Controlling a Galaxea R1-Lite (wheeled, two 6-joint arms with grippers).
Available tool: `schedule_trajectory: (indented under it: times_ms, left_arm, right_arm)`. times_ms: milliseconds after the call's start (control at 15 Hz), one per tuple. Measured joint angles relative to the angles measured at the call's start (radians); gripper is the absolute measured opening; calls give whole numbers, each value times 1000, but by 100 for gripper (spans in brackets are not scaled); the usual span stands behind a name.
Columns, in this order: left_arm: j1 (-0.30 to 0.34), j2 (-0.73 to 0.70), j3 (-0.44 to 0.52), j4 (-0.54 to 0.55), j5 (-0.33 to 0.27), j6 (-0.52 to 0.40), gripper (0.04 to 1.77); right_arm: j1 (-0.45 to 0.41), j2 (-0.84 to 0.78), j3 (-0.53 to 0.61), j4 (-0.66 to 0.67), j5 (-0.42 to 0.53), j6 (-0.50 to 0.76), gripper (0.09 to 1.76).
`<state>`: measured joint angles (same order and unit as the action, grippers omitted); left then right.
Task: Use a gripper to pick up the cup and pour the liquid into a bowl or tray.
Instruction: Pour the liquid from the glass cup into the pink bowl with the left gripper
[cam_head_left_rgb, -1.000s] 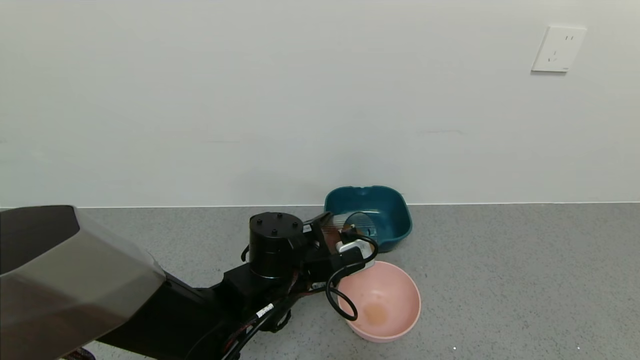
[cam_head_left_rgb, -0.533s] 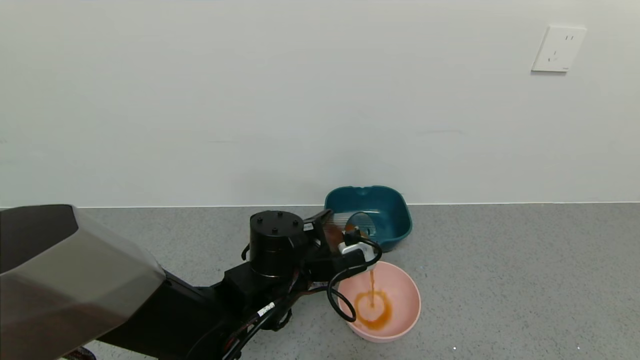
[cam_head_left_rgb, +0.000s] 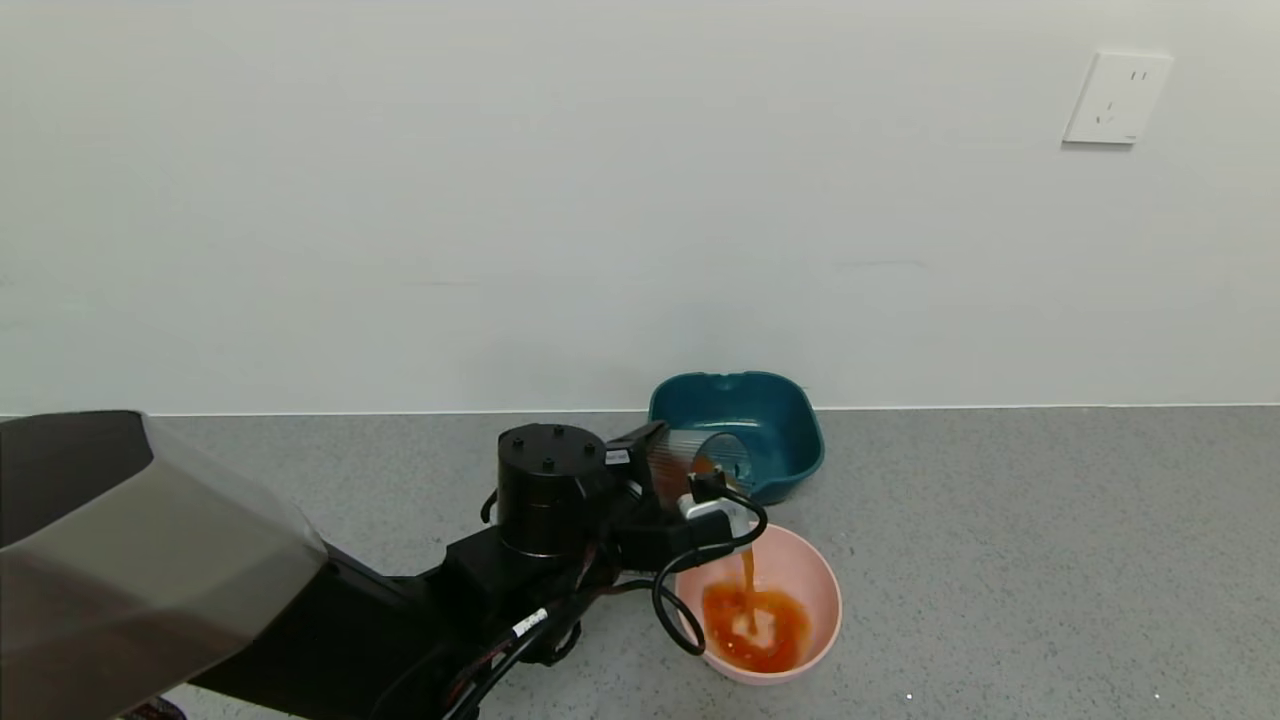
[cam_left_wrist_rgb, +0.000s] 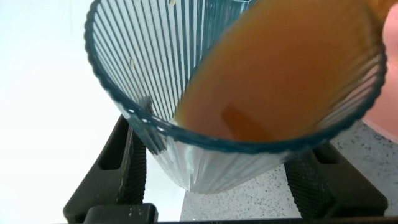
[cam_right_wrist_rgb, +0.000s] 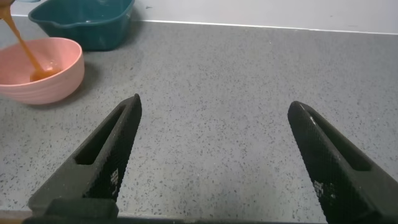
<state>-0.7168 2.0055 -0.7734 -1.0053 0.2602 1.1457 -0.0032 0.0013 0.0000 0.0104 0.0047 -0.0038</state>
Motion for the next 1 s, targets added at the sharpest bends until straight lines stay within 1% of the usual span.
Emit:
schedule_trajectory:
  times_ms: [1000]
  left_arm:
    - [1, -24, 23, 2, 1, 130, 126]
  right_arm:
    - [0, 0, 0, 0, 0, 0, 171]
